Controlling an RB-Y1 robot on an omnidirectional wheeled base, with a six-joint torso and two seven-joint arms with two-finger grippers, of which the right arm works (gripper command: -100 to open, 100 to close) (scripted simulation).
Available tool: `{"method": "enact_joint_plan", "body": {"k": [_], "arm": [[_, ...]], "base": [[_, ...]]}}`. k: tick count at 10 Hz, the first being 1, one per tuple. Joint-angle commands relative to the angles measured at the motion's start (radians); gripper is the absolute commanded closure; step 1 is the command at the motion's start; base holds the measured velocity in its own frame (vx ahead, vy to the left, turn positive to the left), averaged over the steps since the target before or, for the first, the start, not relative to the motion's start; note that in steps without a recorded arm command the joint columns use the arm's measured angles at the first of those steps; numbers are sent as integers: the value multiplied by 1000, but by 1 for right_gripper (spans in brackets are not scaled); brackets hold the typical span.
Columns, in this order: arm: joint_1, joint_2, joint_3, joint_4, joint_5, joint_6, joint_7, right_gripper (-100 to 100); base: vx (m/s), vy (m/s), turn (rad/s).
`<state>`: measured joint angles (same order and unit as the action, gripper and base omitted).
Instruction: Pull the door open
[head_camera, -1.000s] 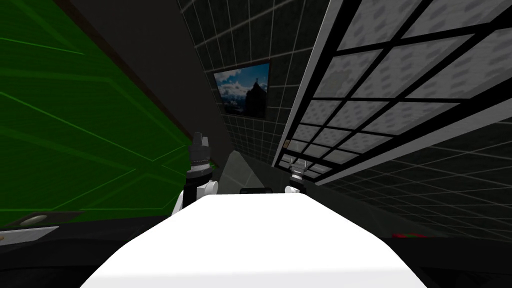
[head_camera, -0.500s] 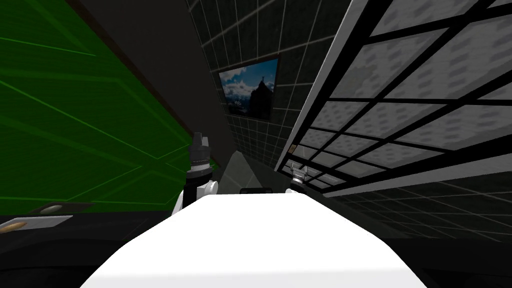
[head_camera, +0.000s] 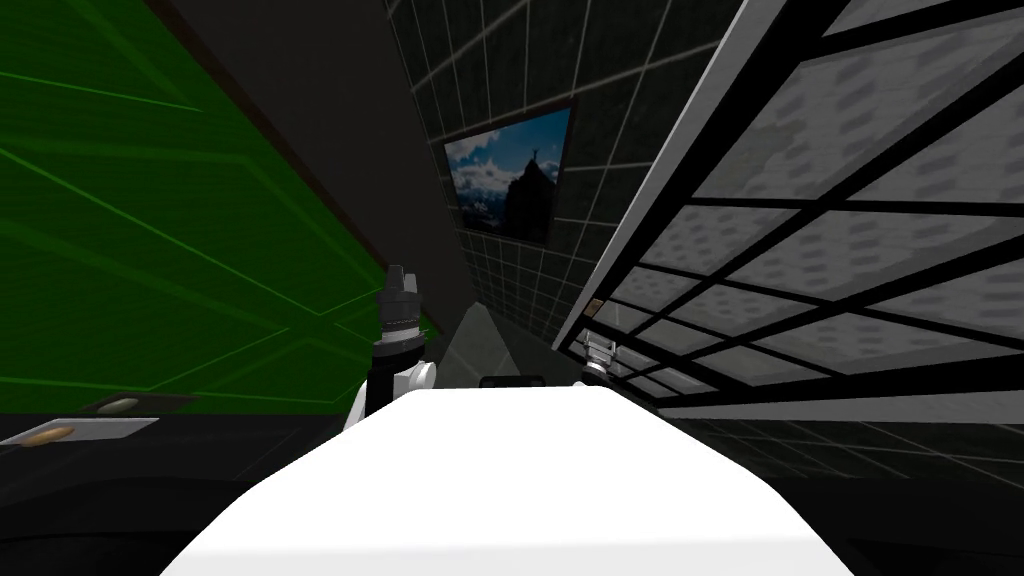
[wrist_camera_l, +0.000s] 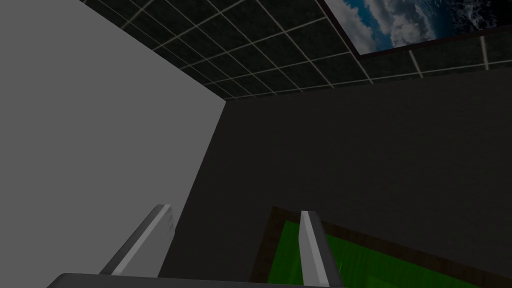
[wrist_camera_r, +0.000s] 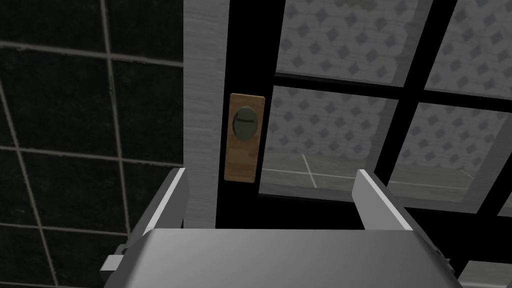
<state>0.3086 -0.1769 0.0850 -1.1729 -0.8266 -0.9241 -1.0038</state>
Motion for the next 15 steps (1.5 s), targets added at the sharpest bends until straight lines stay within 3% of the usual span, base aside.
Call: {"method": "enact_joint_plan", "body": {"k": [1,5,7,8,9,12,15], "arm": [[-3,-4,2,30,-24,-8,-25,-100],[-18,-12,14,141,-105,-38,-107,-100],[-20,-13,15,158,-118,-43,-120,-100],[-14,-14,13,141,-116,-35,-111,-100],[0,-29,-15,160,-110,-39,-151,-100],[13,-40,-37,174,-106,-42,-182,-100],[43,-66,-87,206,-98,-48,-251,-100]], "base": [[129,-52,139],[163,-86,163],[107,-79,68],[28,-16,5],[114,15,182],[120,44,84],[132,5,180]]}}
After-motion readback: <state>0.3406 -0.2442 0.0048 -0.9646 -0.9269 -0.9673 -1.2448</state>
